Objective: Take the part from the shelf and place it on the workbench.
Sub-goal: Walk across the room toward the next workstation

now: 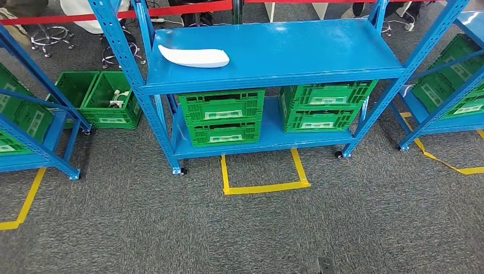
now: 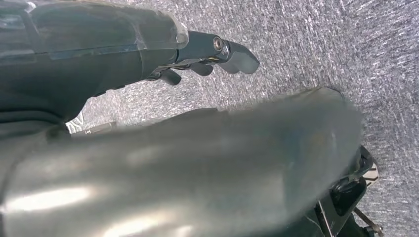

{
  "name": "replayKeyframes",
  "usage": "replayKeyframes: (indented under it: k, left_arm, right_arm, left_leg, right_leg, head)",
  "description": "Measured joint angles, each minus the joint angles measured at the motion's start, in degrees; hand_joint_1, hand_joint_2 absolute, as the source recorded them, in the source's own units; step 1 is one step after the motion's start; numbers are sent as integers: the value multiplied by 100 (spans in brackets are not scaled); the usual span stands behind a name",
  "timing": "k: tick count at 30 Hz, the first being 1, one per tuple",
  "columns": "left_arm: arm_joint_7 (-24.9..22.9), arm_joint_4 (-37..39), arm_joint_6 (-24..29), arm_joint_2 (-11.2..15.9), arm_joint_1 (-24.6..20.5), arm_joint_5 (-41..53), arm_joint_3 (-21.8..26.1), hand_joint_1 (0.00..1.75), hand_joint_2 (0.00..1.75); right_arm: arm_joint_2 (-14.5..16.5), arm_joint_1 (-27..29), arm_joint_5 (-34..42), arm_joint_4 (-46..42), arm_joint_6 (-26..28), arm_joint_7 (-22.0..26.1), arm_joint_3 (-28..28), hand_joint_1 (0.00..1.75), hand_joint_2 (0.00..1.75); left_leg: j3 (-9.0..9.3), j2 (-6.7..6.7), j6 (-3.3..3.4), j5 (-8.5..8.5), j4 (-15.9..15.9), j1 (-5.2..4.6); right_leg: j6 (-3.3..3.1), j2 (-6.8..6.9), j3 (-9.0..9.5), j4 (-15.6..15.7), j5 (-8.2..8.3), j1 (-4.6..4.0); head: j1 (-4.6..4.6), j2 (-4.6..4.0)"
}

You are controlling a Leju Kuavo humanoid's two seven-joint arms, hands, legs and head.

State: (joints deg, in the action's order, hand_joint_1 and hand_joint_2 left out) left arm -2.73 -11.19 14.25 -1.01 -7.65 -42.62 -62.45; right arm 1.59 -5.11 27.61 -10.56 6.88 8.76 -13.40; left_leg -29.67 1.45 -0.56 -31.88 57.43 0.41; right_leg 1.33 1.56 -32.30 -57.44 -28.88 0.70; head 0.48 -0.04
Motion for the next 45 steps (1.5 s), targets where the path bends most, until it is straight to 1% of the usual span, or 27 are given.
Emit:
replayKeyframes:
  k: [13,17,22,27,32,45]
  left_arm:
    - [-67,0,-13,0,4,23,3,0,175]
    - [-119,-7,-38,0,104,377,162,0,175]
    - [-86,-40,-216,0,310,1015,632,0,175]
    - [-17,-141,-409,8,456,1561,1236,0,175]
    - [45,-271,-616,20,627,2117,1931,0,175]
    - [208,-623,-1125,53,1139,3515,3812,0,175]
  right_arm:
    - [29,2,-5,0,5,-86,1,0,175]
    - [28,74,-214,-10,51,-266,4,0,175]
    - [27,256,-618,-66,-20,-386,27,0,175]
    - [22,418,-990,-160,-127,-469,56,0,175]
    - [3,597,-1352,-274,-238,-549,107,0,175]
    - [-90,1020,-2276,-629,-523,-746,509,0,175]
  left_leg:
    - [2,5,4,-3,0,-9]
    - [3,7,3,-3,0,-9]
    - [2,8,5,-5,0,-9]
    - [2,8,7,-7,0,-9]
    - [0,14,7,-8,0,-9]
    - [3,24,7,-18,-1,-9]
  right_leg:
    - [0,0,0,2,0,1]
    - [0,-1,1,2,0,1]
    - [0,0,1,2,-1,1]
    - [1,0,4,3,-1,1]
    - [1,0,7,3,-1,1]
    - [2,-3,8,5,-3,1]
  head:
    - [-9,0]
    - [-11,0]
    - [-11,0]
    - [-11,0]
    - [-15,0]
    - [-15,0]
